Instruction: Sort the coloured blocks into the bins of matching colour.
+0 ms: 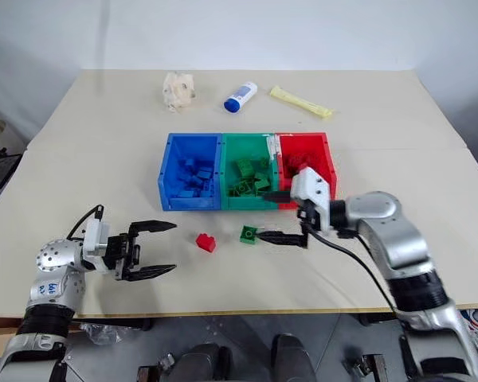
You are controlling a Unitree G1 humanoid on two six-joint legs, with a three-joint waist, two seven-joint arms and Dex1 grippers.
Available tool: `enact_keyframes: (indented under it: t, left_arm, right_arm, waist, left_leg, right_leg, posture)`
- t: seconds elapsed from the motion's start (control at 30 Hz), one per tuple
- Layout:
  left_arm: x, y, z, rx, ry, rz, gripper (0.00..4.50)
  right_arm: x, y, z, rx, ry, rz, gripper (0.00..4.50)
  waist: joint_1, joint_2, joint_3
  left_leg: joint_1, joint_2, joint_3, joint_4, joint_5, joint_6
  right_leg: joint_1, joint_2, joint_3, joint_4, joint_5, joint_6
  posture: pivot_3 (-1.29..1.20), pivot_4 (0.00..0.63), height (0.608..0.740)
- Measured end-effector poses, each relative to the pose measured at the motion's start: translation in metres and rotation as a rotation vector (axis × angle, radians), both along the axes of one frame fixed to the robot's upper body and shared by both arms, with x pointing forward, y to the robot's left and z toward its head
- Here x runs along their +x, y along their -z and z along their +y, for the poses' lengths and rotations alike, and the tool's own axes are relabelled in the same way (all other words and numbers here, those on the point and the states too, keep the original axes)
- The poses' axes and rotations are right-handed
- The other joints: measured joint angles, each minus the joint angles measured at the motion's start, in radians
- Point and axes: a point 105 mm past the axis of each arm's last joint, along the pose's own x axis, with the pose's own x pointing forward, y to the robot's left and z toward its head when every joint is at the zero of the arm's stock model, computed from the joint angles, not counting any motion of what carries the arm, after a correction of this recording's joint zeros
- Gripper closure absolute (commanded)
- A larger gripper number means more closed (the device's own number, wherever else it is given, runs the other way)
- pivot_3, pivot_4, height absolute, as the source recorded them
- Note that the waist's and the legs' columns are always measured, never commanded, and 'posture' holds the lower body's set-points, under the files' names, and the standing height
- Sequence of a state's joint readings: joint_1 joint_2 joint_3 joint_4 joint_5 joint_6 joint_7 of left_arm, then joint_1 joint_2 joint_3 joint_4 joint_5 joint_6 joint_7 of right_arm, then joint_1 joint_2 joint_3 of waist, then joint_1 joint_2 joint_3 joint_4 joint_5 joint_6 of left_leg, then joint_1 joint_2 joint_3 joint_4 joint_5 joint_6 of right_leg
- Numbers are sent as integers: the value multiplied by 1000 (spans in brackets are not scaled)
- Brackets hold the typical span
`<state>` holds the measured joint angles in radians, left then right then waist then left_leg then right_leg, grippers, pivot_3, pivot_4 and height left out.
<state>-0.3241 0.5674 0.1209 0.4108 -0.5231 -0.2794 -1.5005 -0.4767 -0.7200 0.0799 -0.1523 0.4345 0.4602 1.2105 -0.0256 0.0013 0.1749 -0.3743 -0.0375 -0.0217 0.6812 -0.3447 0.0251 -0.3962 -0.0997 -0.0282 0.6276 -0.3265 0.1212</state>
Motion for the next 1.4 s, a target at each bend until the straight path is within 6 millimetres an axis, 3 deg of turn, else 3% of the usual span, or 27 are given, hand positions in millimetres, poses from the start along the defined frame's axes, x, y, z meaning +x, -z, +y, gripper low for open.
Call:
enact_keyframes:
  t: [0.2, 0.33, 0.53, 0.77, 1.07, 1.27, 1.4]
  left_arm:
    - [2, 2, 5, 5, -18, 11, 0]
    - [3, 1, 5, 8, -17, 1, 0]
    - [4, -1, 5, 8, -16, -5, 0]
    - [4, -1, 4, 10, -12, -8, 0]
    - [-4, 2, 5, 26, -4, -3, 0]
    - [-13, 6, 2, 32, 9, 4, 0]
    - [-15, 5, 2, 33, 15, 1, 0]
  right_arm:
    - [-28, 22, -62, -153, 102, 136, 21]
    - [-32, 17, -75, -170, 143, 129, 21]
    - [-29, 15, -66, -164, 148, 99, 21]
    - [-14, 24, -29, -105, 120, 65, 21]
    - [15, 47, 8, -67, 136, 56, 21]
    - [30, 63, 21, -77, 151, 60, 21]
    - [33, 66, 25, -72, 153, 56, 948]
  waist:
    - [16, 0, 0]
    - [17, 0, 0]
    - [24, 0, 0]
    - [22, 0, 0]
    - [22, 0, 0]
    - [21, 0, 0]
    - [21, 0, 0]
  left_leg:
    - [0, -1, 1, 0, 0, 1]
    - [2, 0, 2, 0, 0, 0]
    - [2, 0, 2, 0, 0, 0]
    - [2, 0, 2, 0, 0, 0]
    - [2, 0, 2, 0, 0, 0]
    - [2, 0, 2, 0, 0, 0]
    - [2, -1, 2, 0, 0, 0]
  right_leg:
    - [1, -1, 0, -2, 0, 0]
    - [2, -1, 1, -2, 0, 0]
    - [2, -1, 1, -2, 0, 0]
    - [2, -1, 1, -2, 0, 0]
    - [2, -1, 1, -1, 0, 0]
    - [1, -1, 0, 0, 0, 0]
    - [1, -1, 0, 0, 0, 0]
  posture:
    - [0, 150, 740]
    - [0, 150, 740]
    - [0, 150, 740]
    - [0, 150, 740]
    - [0, 150, 740]
    - [0, 150, 740]
    - [0, 150, 740]
